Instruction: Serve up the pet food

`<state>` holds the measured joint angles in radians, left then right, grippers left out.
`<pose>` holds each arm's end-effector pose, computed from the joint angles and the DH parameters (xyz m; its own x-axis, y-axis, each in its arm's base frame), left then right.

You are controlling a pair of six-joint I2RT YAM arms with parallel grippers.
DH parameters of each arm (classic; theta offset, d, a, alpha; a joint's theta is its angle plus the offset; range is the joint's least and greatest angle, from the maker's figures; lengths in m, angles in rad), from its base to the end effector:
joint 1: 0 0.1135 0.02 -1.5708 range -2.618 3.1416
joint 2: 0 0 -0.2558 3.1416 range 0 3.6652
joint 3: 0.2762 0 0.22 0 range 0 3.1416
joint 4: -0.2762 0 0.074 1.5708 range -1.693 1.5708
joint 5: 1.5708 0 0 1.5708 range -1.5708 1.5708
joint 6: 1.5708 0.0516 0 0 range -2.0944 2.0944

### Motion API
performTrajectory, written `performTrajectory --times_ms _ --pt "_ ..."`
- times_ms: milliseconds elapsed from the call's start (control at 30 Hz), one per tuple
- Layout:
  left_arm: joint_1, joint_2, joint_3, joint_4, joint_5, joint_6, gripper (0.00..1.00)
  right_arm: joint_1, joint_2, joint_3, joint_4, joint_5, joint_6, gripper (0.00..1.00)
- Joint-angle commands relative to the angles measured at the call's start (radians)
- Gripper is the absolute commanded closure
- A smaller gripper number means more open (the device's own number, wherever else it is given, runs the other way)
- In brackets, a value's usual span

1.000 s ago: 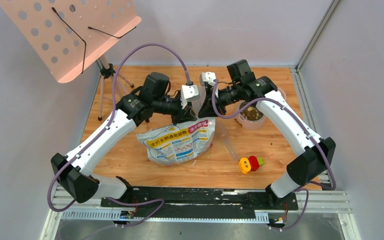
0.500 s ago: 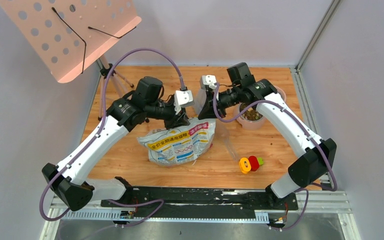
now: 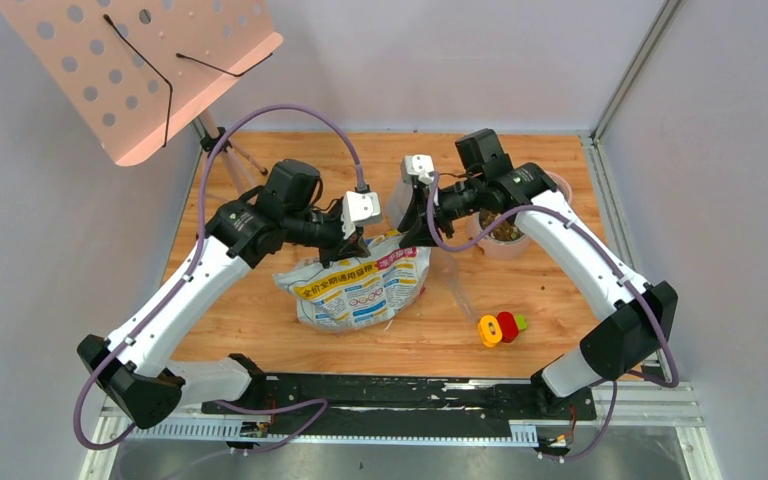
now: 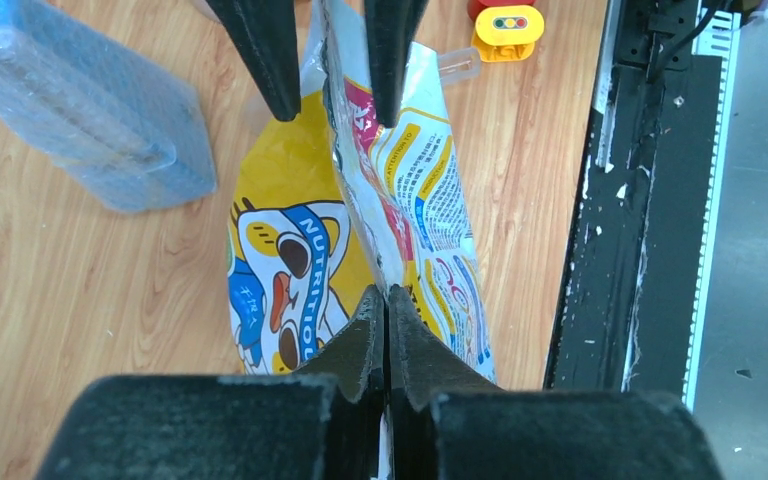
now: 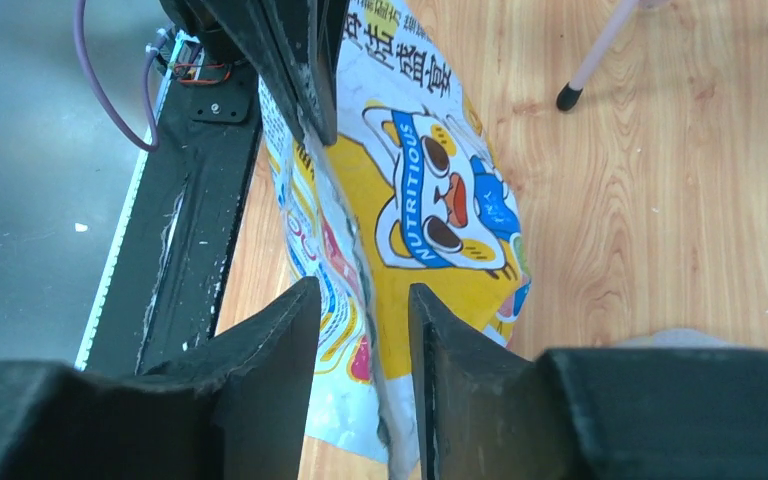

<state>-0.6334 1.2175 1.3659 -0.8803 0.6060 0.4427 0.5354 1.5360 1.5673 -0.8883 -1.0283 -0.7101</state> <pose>0.1588 -0.1531 0.3663 -0.1320 0.5338 -0.8353 0.9789 0.2026 -0.0253 0.2240 0.1843 0.3597 -0.0069 -0.3954 -0.9185 -0.9892 -0.1316 0.0641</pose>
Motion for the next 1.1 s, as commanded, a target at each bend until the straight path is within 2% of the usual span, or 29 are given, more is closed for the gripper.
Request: performTrajectory --times_ms 0,67,100,167,233,267,300,367,433,567,667,733,767,800,867,900,967,1067 --pt "0.007 -0.004 0.053 -0.033 0.007 0.045 1.00 0.005 -0.058 -0.058 0.006 0.018 -0.046 0.60" --pt "0.011 -0.003 0.068 -0.041 0.006 0.049 1.00 0.005 -0.059 -0.062 0.005 0.019 -0.046 0.63" --pt "0.012 -0.003 0.074 -0.049 0.005 0.050 1.00 0.004 -0.060 -0.059 0.003 0.024 -0.049 0.70" --pt "0.017 -0.003 0.082 -0.062 0.002 0.053 1.00 0.002 -0.060 -0.048 -0.001 0.043 -0.062 0.90" --pt "0.021 -0.006 0.084 -0.078 -0.010 0.054 1.00 -0.010 -0.060 -0.038 -0.001 0.047 -0.067 1.00" --pt "0.022 -0.007 0.084 -0.089 -0.022 0.061 0.97 -0.016 -0.060 -0.026 -0.001 0.047 -0.067 1.00" --pt "0.021 -0.007 0.087 -0.115 -0.030 0.064 0.85 -0.024 -0.059 -0.018 -0.001 0.044 -0.063 1.00" --pt "0.025 -0.017 0.083 -0.157 -0.061 0.072 0.72 -0.036 -0.060 -0.006 -0.002 0.038 -0.063 1.00" --pt "0.033 -0.037 0.069 -0.202 -0.079 0.098 0.70 -0.045 -0.065 0.000 -0.007 0.039 -0.067 1.00" --pt "0.051 -0.085 0.039 -0.330 -0.093 0.159 0.73 -0.054 -0.068 0.003 -0.026 0.038 -0.077 1.00" --pt "0.065 -0.130 0.025 -0.389 -0.105 0.189 0.91 -0.055 -0.072 -0.007 -0.036 0.034 -0.082 1.00" --pt "0.076 -0.153 0.025 -0.399 -0.106 0.194 1.00 -0.057 -0.073 -0.008 -0.037 0.034 -0.086 1.00" --pt "0.082 -0.159 0.031 -0.405 -0.106 0.194 1.00 -0.055 -0.073 -0.006 -0.038 0.027 -0.088 1.00" --pt "0.083 -0.160 0.033 -0.406 -0.104 0.193 1.00 -0.055 -0.071 -0.002 -0.036 0.011 -0.090 0.95" --pt "0.084 -0.153 0.046 -0.390 -0.090 0.180 1.00 -0.043 -0.065 0.010 -0.020 -0.026 -0.081 0.70" --pt "0.085 -0.143 0.051 -0.381 -0.075 0.164 1.00 -0.025 -0.057 0.013 -0.006 -0.035 -0.071 0.63" --pt "0.084 -0.127 0.062 -0.343 -0.055 0.131 1.00 0.020 -0.036 0.020 0.016 -0.036 -0.061 0.58" --pt "0.085 -0.099 0.099 -0.292 -0.037 0.097 1.00 0.075 0.002 0.017 0.066 -0.054 -0.033 0.56"
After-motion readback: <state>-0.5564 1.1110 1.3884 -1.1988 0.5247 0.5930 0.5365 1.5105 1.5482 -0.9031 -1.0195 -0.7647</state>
